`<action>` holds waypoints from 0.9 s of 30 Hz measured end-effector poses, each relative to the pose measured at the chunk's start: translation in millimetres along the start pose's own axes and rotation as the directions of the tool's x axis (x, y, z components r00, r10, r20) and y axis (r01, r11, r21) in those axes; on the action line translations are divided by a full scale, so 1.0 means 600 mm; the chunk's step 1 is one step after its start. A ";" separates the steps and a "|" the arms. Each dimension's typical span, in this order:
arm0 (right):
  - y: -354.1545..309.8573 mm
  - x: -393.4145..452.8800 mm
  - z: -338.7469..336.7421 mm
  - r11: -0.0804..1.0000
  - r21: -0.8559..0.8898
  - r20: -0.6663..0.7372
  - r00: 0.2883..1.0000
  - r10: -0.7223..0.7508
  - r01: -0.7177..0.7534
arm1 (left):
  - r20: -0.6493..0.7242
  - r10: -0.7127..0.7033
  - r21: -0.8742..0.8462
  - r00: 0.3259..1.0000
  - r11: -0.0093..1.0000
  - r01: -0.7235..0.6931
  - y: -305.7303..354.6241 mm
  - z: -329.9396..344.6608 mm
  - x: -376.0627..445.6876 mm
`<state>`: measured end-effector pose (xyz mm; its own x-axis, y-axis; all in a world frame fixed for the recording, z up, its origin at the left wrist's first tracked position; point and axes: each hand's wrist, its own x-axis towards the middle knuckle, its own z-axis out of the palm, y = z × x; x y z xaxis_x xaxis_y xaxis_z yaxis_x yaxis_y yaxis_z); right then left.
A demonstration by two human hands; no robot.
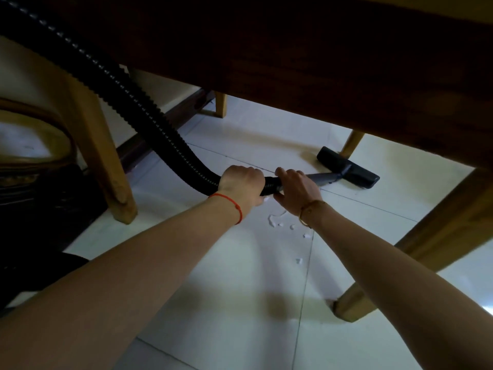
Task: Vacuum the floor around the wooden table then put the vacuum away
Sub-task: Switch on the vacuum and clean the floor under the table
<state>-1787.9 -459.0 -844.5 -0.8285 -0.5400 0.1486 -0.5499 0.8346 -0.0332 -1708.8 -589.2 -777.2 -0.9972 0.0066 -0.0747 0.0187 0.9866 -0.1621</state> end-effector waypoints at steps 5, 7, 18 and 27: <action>-0.014 0.005 0.006 1.000 0.022 0.086 0.996 -0.017 0.015 | 0.003 -0.014 0.014 1.000 1.000 0.014 -0.006 0.015 -0.010; -0.031 0.005 0.010 0.997 0.070 0.072 0.997 -0.024 0.019 | -0.007 -0.009 0.045 1.000 0.999 0.009 -0.019 0.017 -0.023; -0.190 0.006 -0.004 0.968 0.091 0.025 0.971 -0.236 0.233 | 0.004 -0.132 0.117 0.991 0.984 0.131 -0.131 0.006 -0.150; -0.343 -0.009 -0.032 0.910 0.040 -0.043 0.910 -0.412 0.413 | -0.001 -0.225 0.183 0.974 0.958 0.221 -0.223 -0.014 -0.278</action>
<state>-1668.3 -625.9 -819.7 -0.5232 -0.8304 0.1916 -0.8469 0.5316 -0.0085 -1545.8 -721.2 -735.1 -0.9759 -0.2155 -0.0353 -0.1897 0.9165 -0.3523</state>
